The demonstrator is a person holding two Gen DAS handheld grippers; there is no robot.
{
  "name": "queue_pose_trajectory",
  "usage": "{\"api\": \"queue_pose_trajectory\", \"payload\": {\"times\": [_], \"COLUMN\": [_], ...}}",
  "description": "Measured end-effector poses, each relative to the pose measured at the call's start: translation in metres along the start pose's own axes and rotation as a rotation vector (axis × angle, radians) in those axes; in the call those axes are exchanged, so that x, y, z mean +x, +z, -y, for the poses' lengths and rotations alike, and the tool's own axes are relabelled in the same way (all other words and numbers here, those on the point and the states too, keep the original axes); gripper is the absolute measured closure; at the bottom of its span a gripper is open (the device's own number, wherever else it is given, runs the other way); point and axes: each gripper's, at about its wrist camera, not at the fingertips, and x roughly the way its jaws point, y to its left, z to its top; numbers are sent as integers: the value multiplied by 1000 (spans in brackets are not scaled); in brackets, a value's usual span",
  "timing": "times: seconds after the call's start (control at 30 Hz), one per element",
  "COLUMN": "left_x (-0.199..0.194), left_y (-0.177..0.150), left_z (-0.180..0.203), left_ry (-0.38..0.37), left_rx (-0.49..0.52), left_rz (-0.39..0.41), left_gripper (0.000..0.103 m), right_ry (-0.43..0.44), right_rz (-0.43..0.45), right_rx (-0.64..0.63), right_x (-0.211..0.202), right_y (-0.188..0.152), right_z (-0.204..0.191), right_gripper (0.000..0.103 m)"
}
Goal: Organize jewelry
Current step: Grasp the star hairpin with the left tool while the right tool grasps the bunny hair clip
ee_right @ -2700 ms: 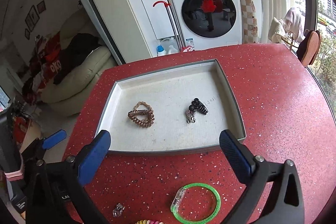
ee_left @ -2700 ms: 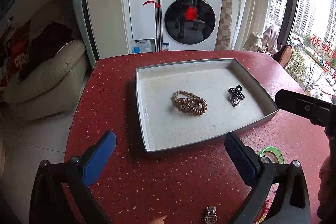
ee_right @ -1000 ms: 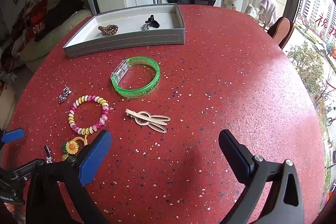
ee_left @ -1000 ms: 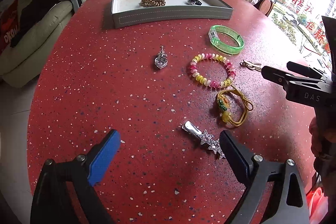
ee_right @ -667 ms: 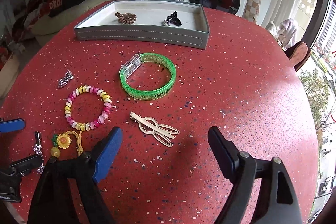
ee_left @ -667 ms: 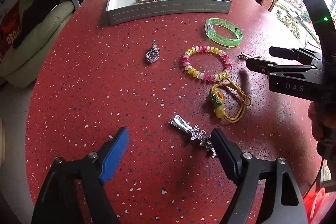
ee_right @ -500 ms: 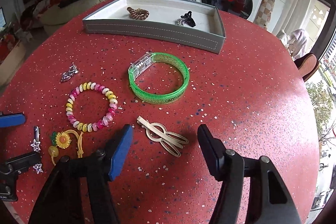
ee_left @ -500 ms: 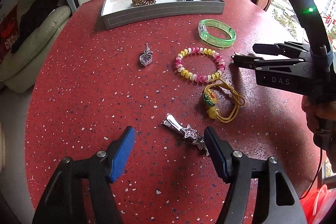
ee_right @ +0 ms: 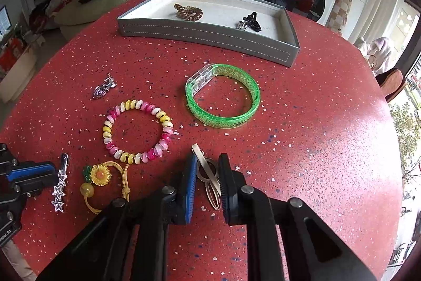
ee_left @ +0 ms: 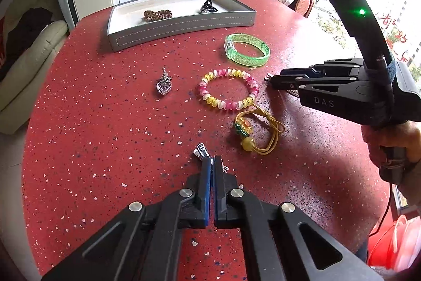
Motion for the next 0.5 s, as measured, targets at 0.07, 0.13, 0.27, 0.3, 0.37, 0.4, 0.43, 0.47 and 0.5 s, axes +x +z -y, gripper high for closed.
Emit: {"api": "queue_pose_trajectory", "payload": {"times": [0.07, 0.13, 0.27, 0.3, 0.37, 0.4, 0.43, 0.47, 0.5], "left_x": [-1, -2, -4, -5, -6, -6, -7, -7, -7], "left_y": [0, 0, 2, 3, 3, 3, 2, 2, 2], "left_z": [-8, -14, -22, -23, -23, -22, -21, -19, -18], "left_ry": [-31, -49, -54, -56, -52, -40, -26, -3, 15], "left_rx": [-21, -35, -48, -54, -64, -70, -82, -95, -108], "left_rz": [3, 6, 15, 13, 7, 0, -5, -8, -13], "left_gripper": [84, 84, 84, 84, 84, 84, 84, 84, 84], "right_ry": [3, 5, 15, 15, 22, 29, 33, 36, 43], "right_rz": [2, 6, 21, 25, 31, 35, 39, 42, 45], "right_rx": [49, 92, 145, 156, 173, 179, 183, 188, 196], "right_x": [-2, -4, -11, -12, -15, -16, -18, -19, -19], "right_y": [-2, -4, -8, -9, -9, -10, -10, -11, -12], "right_z": [5, 9, 13, 14, 16, 16, 16, 16, 17], "right_gripper": [85, 85, 85, 85, 85, 85, 85, 85, 85]}}
